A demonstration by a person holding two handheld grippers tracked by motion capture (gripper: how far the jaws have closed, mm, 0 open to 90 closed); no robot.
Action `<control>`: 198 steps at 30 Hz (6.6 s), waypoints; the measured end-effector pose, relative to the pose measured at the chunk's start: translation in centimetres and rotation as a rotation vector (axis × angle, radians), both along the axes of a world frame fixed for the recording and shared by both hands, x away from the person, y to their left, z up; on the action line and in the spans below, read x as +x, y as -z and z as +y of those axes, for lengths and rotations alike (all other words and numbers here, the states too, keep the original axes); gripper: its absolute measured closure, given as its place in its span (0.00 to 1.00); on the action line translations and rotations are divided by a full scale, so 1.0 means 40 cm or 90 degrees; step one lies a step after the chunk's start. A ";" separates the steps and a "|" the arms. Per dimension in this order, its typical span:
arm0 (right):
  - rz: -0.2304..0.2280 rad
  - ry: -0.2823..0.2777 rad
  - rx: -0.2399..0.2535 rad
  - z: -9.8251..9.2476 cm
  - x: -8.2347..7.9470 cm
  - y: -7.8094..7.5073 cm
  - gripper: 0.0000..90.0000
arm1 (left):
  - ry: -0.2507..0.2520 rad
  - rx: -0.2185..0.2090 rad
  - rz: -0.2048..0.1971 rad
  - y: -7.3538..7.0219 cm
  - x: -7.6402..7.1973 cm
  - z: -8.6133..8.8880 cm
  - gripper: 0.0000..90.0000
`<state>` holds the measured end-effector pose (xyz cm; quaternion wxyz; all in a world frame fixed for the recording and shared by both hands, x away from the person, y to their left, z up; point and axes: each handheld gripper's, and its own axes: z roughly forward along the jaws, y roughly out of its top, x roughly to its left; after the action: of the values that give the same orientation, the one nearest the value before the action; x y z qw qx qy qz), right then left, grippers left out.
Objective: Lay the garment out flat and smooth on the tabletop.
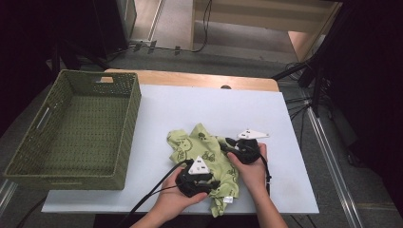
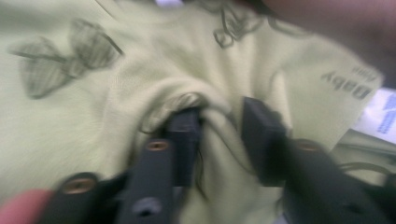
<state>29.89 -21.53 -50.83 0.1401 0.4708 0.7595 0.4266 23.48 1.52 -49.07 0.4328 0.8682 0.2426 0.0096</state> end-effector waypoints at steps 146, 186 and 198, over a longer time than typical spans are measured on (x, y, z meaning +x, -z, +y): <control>-0.054 0.185 -0.011 -0.255 0.074 -0.152 0.53 | -0.254 -0.012 -0.053 -0.067 0.273 0.104 0.54; -0.101 -0.009 0.036 -0.071 -0.297 -0.096 0.35 | -0.013 0.033 -0.010 0.036 -0.033 0.036 0.91; 0.014 0.187 0.013 -0.207 -0.069 -0.041 0.38 | -0.013 0.040 -0.006 0.051 -0.033 0.032 0.91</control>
<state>27.11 -29.82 -49.17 0.1876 0.5832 0.6794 0.4039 22.15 2.80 -51.10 0.4065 0.8787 0.2490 0.0253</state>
